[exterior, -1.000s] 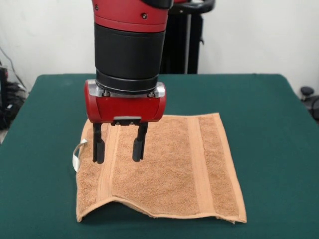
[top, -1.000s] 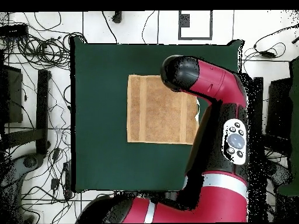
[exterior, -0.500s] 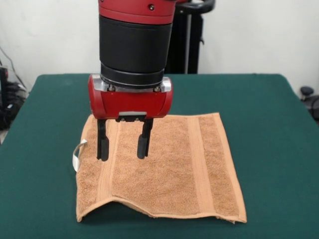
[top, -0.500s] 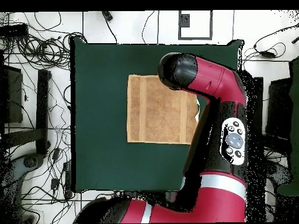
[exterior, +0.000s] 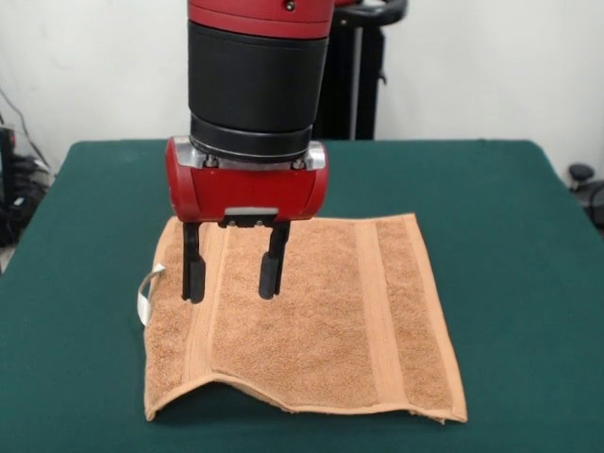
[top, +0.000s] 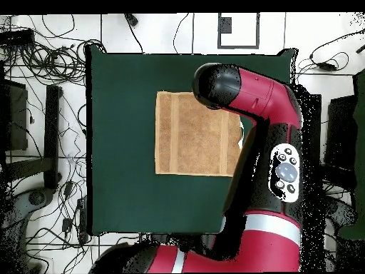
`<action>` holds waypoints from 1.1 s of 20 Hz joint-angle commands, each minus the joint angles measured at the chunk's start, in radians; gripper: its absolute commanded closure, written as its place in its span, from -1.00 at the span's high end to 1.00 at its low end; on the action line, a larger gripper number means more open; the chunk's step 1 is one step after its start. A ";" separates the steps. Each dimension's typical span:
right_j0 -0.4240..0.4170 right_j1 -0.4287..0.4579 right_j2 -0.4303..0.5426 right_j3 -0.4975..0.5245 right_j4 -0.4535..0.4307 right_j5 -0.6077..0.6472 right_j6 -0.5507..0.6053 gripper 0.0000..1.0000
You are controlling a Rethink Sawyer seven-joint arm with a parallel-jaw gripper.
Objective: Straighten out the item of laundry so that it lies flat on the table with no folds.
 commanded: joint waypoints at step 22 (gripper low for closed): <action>0.023 0.024 0.095 0.189 -0.039 -0.083 0.158 1.00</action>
